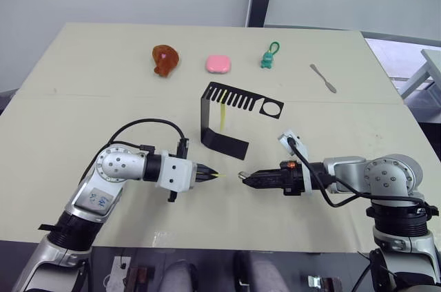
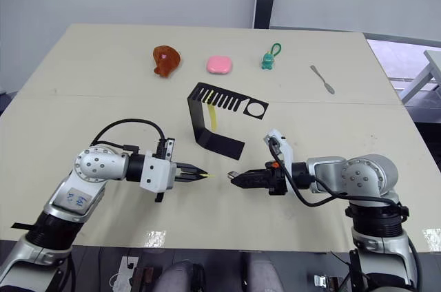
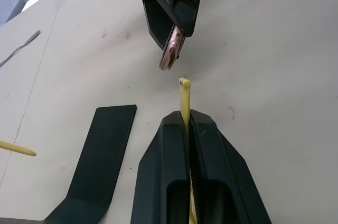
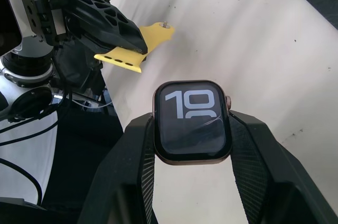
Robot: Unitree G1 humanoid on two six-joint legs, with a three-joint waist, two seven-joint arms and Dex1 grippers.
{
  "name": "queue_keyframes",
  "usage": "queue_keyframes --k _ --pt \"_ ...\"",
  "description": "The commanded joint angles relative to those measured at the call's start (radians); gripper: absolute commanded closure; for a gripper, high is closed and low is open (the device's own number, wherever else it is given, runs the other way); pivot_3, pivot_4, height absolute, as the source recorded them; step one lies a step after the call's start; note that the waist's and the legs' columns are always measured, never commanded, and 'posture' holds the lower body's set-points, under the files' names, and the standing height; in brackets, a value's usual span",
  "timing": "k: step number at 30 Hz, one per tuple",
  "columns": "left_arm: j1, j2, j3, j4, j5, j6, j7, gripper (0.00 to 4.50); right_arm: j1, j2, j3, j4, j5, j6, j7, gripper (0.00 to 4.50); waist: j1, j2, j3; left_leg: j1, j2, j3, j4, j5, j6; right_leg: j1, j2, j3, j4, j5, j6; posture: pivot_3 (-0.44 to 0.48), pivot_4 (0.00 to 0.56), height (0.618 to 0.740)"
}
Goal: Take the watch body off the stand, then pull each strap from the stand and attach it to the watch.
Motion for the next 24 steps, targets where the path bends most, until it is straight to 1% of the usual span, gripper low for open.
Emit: queue_keyframes --k 1,9,24 --pt "-0.004 -0.022 -0.01 -0.05 0.0 0.011 0.026 4.5 -0.005 0.008 -0.02 -0.014 0.007 0.005 -0.012 2.99 0.0 0.0 0.0 0.0 0.0 0.0 0.0 0.0 0.0 0.0 0.0 0.0 0.0 0.0 0.0 0.0 0.15 0.74" --pt "0.008 -0.04 -0.024 -0.053 0.045 -0.002 0.066 4.5 0.009 0.005 -0.026 -0.016 0.003 0.004 -0.014 2.99 0.0 0.0 0.0 0.0 0.0 0.0 0.0 0.0 0.0 0.0 0.0 0.0 0.0 0.0 0.0 0.0 0.15 0.74" --pt "0.009 -0.057 -0.043 -0.021 0.083 -0.021 0.104 4.5 -0.007 0.029 -0.029 -0.002 -0.017 0.004 -0.019 2.99 0.0 0.0 0.0 0.0 0.0 0.0 0.0 0.0 0.0 0.0 0.0 0.0 0.0 0.0 0.0 0.0 0.15 0.74"
